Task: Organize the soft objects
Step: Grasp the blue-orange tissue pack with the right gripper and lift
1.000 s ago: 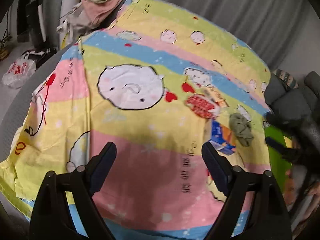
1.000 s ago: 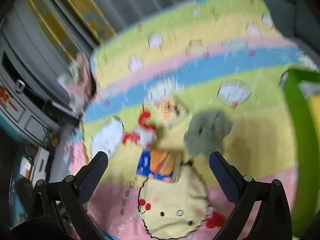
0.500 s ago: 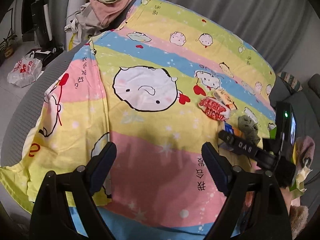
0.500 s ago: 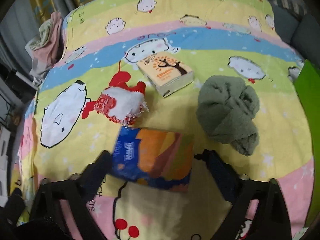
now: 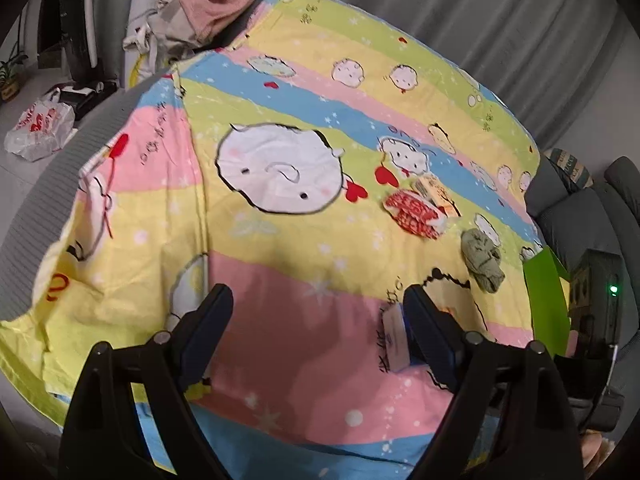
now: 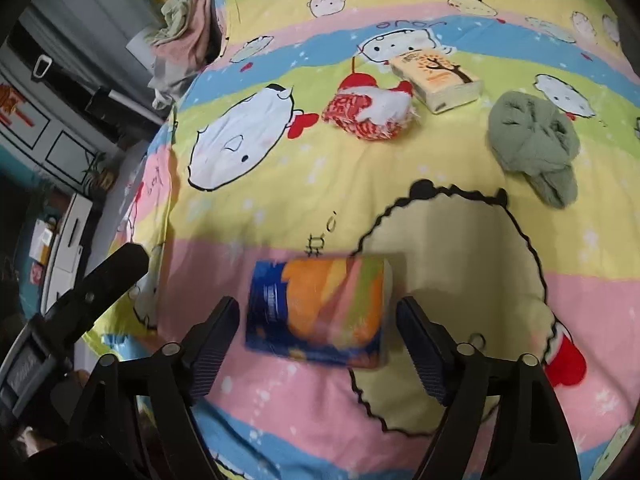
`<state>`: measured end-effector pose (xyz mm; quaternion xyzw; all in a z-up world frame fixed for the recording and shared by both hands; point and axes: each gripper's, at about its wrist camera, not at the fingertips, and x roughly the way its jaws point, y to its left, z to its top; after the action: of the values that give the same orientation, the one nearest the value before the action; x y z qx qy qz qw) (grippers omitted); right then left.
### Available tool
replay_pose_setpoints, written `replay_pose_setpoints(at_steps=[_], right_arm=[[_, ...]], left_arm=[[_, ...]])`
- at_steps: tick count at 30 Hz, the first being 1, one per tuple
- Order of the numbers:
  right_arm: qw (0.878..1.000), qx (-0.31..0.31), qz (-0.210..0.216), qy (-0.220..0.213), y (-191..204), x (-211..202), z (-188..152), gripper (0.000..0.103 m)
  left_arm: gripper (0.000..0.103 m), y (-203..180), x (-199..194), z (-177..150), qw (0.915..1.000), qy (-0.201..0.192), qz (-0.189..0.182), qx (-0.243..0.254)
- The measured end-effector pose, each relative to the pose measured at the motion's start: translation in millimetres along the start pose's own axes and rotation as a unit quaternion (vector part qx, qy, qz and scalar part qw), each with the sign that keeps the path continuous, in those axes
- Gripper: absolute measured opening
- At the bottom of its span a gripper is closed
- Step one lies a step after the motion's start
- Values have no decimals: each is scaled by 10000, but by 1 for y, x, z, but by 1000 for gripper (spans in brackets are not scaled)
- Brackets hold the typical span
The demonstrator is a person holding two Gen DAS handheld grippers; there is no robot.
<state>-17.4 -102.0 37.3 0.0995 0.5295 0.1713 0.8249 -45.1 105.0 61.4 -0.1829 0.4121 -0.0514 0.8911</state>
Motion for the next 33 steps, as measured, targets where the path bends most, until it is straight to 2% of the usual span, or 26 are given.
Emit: replay_pose_setpoints(at_steps=[4,9,10,12,13,14,16,18,20,22,25,29,33], right_arm=[[9995,14,-101,-312,-6,-20,-6,84],[9947,601,546,-627,-31,-45,-3,84],[9938,641,595,-693,-34,-47,-3,81],[9937,638,600,-694,-36,-44,-2,66],[9940,635,625,-642,-36,-40,-2,58],[9938,659,711,-540,-37,-33,0,55],[9915,809,939,-384,-41,-20,1,55],[9906,921,986,-220,-44,-6,2,55],[9901,990,979,-181,-46,2,0,55],[9880,1087,1077,-202,-50,3,0,55],[9862,1166,1129,-324,-55,-5,1,55],[9832,1185,1036,-925,-63,-46,0,55],[9740,1260,869,-1673,-76,-102,-3,55]], left_arm=[[86,-4,5,-5,9995,216,-241,-39],[81,-14,17,-14,9965,564,-606,-56],[77,-17,19,-16,9960,613,-646,-29],[68,-26,24,-21,9945,712,-760,77],[59,-29,27,-23,9936,777,-818,116],[48,-35,32,-26,9919,891,-891,167],[38,-40,39,-30,9904,1003,-920,218],[32,-47,47,-34,9891,1101,-932,290],[32,-52,49,-35,9878,1114,-1033,347],[31,-57,50,-35,9885,1084,-954,440],[30,-65,48,-35,9885,975,-1033,520],[30,-88,34,-29,9876,660,-1203,766],[30,-126,13,-18,9806,235,-1612,1089]])
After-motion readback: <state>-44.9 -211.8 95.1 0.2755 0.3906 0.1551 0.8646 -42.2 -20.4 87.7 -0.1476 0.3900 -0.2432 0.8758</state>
